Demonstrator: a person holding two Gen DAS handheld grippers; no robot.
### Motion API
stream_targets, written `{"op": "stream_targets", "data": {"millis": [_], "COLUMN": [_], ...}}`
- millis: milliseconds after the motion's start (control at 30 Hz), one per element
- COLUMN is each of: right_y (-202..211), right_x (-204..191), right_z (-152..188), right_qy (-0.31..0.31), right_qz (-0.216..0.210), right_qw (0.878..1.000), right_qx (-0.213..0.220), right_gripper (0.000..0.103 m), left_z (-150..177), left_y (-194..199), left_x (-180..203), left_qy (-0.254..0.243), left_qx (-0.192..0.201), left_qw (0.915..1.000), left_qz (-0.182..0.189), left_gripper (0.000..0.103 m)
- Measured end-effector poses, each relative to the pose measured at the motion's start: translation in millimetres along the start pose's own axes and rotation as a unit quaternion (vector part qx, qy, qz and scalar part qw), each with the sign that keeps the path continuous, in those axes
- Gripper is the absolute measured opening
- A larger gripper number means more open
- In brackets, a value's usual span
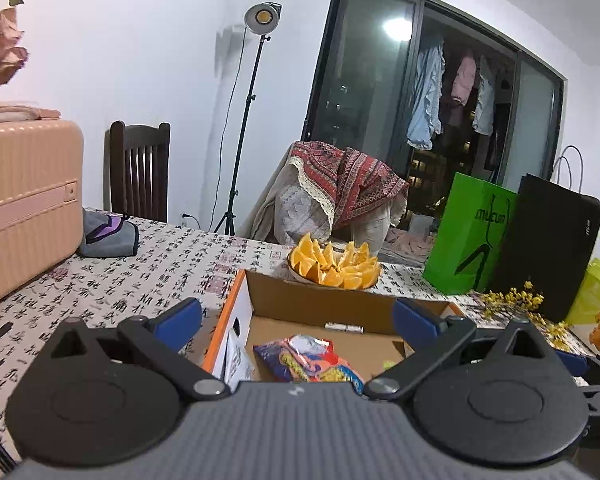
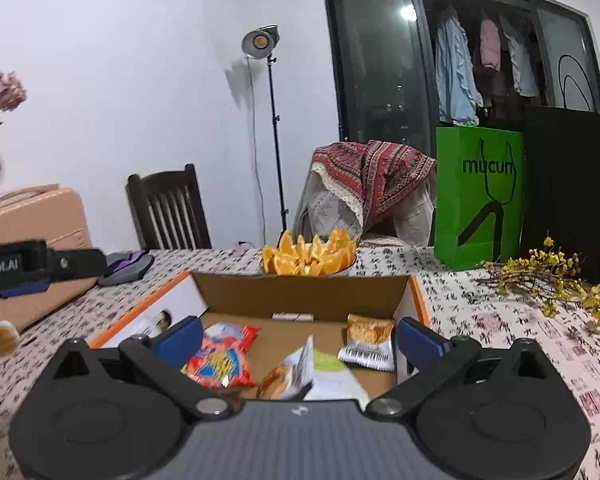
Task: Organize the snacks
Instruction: 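Move both open tools back from the box to the snack pile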
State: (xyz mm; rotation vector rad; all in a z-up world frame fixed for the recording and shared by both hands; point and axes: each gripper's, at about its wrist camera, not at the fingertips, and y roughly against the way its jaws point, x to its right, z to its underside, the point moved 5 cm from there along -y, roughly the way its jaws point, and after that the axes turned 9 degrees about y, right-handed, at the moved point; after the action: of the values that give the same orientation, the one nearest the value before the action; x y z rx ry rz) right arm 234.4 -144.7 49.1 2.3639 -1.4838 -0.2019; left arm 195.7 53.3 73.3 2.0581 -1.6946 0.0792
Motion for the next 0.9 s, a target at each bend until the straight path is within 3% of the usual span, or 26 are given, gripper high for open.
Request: {"op": "stream_targets", "data": {"millis": [467,900], "right_y": [56.9,83.1], "right_x": [-38.7,-43.4], "right_z": [49.0,95.6], "right_qy": [0.029,0.003], "right_qz": [-0.033,-0.041], "right_qw": [0.999,0.997], "right_qx": [-0.031,-0.06], "right_gripper": [0.103,0.103], "left_z": [48.7,87.2], "left_y": [60.2,90.0], "left_x": [-39.7,-86.7], "left_qy": [-0.001,0.005], "left_qx": [-0.03,-0.053], "left_qw": [0.9995,0.9983], "left_qz": [0.0,-0.023], "left_gripper": [0.103,0.103]}}
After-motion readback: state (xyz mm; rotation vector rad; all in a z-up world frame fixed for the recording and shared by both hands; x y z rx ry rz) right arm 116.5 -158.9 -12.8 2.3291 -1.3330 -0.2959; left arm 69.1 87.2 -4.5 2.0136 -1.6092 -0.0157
